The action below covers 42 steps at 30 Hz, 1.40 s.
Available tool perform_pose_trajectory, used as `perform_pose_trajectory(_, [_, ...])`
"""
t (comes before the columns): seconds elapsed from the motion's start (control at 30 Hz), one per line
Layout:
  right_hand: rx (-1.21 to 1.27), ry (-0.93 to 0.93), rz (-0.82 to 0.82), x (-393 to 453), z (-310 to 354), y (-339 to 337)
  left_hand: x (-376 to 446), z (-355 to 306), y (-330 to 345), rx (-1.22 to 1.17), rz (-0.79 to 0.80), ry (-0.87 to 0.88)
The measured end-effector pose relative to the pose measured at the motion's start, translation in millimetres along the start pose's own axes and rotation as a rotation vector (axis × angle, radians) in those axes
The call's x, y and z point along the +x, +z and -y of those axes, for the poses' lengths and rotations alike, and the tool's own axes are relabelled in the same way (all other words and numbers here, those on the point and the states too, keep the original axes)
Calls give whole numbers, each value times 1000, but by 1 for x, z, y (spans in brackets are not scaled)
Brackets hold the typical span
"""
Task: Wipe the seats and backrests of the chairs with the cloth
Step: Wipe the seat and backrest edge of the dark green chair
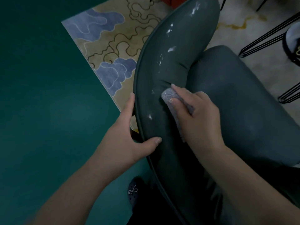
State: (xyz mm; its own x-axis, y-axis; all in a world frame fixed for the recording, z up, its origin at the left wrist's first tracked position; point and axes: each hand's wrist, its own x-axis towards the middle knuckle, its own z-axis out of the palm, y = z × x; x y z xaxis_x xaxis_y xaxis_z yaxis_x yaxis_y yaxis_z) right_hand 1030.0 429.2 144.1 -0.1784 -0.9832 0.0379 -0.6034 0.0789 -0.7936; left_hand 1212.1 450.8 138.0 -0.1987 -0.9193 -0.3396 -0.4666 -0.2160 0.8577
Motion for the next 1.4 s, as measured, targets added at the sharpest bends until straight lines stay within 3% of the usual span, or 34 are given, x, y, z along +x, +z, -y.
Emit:
perform_pose_trajectory(0.07, [38, -67, -1, -4, 15, 8, 3, -1, 0, 20, -2, 10])
perform_pose_trajectory(0.17, [-92, -253, 144, -16, 32, 23, 7, 0, -4, 43, 17, 11])
perform_pose_trajectory(0.4, [-43, -120, 25, 4, 2, 0, 10, -7, -18, 128, 126, -63])
perform_pose_trajectory(0.47, [-26, -171, 10, 4, 10, 7, 10, -8, -16, 118, 125, -66])
perform_pose_trajectory(0.57, [-112, -320, 143, 2, 18, 18, 8, -5, -15, 103, 106, -73])
perform_pose_trajectory(0.77, [36, -55, 5, 20, -9, 6, 7, -9, -15, 83, 100, -73])
perform_pose_trajectory(0.87, [100, -108, -26, 22, 6, 19, 11, -10, -11, 88, 44, -49])
perform_pose_trajectory(0.93, [9, -210, 26, 30, 16, 27, 16, -10, -9, 102, 4, -36])
perform_pose_trajectory(1.0, [-37, -193, 46, 35, 10, 28, 20, -13, -8, 103, -8, -44])
perform_pose_trajectory(1.23, [264, 310, -73, 27, -45, 2, 32, -21, -10, 115, -21, -65])
perform_pose_trajectory(1.3, [277, 264, -145, 39, -34, 6, 33, -24, -9, 144, -33, -68])
perform_pose_trajectory(1.4, [106, -88, -63, 46, -2, 27, 35, -24, -7, 165, -59, -79])
